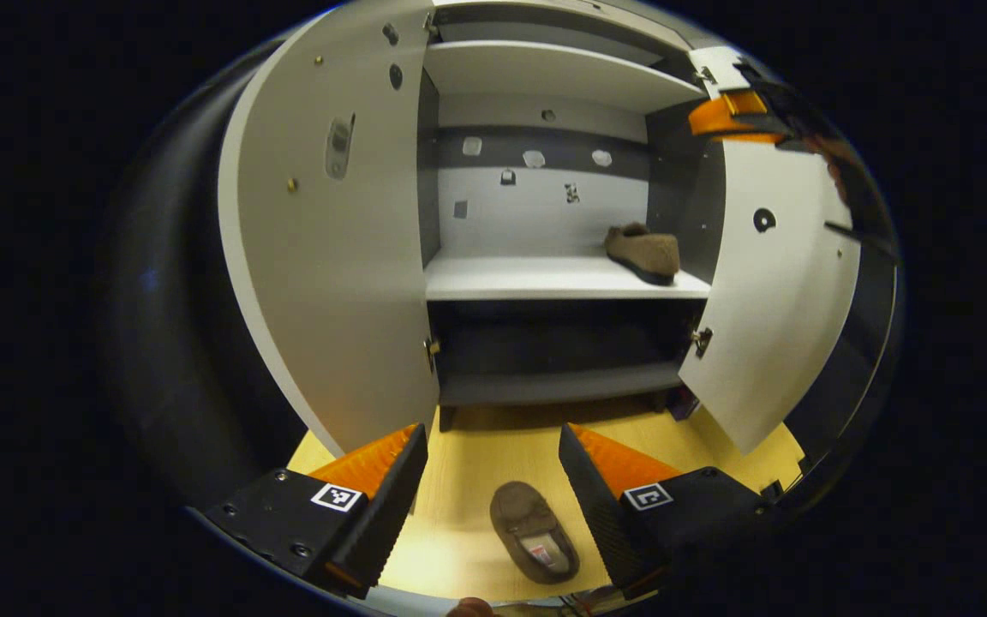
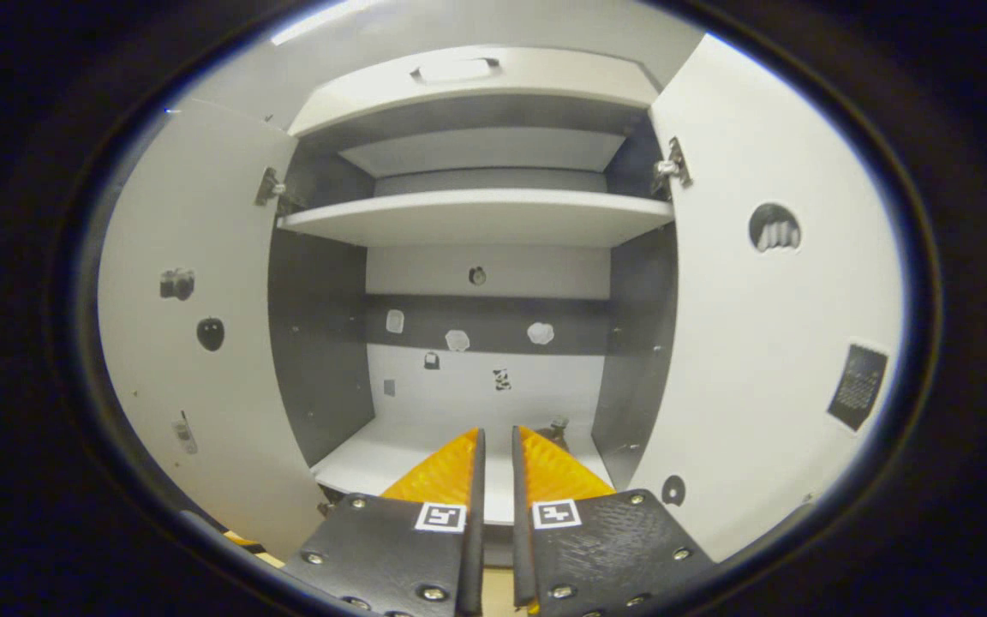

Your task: Grab one shoe with the right hand and put it into the shoe cabinet, grab the other shoe with the left hand and put it into the shoe cabinet; then close the right door with the right hand and the left door with the left hand.

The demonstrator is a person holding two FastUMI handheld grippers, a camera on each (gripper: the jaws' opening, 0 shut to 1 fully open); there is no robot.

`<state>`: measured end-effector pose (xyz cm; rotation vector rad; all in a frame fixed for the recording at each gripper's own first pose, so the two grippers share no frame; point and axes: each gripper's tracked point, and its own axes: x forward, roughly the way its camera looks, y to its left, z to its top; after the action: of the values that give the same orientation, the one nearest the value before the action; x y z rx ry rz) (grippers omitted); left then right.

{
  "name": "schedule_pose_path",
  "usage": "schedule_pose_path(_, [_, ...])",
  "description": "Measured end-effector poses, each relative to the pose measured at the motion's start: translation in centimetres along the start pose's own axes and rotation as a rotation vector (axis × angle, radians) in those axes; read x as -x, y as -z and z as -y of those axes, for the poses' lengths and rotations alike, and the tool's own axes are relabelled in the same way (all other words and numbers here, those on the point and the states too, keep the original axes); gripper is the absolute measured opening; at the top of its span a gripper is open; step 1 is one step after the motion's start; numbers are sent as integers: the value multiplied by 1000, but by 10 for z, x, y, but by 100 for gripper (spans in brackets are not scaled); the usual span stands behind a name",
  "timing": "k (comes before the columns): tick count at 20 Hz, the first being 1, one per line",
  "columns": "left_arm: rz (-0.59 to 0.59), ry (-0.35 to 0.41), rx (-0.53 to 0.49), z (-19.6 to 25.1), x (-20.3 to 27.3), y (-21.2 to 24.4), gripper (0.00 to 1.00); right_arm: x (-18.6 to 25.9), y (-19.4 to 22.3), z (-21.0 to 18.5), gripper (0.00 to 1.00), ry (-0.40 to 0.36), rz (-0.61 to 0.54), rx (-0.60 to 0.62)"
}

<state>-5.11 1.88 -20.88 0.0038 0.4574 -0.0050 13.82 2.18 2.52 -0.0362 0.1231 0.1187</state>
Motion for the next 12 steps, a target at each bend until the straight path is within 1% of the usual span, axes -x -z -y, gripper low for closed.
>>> schedule_pose_path(3, [-100, 28, 15, 6, -8, 42, 96, 25, -17, 12, 14, 25, 45, 6])
schedule_pose_path(5, [-174, 49, 17, 10, -14, 74, 96, 37, -22, 19, 14, 35, 54, 15])
schedule_pose_path(8, [-267, 72, 41, 15, -13, 117, 97, 48, -24, 25, 14, 52, 62, 29])
schedule_pose_path(12, [-374, 88, 43, 20, -20, 169, 98, 57, -24, 25, 14, 48, 62, 30])
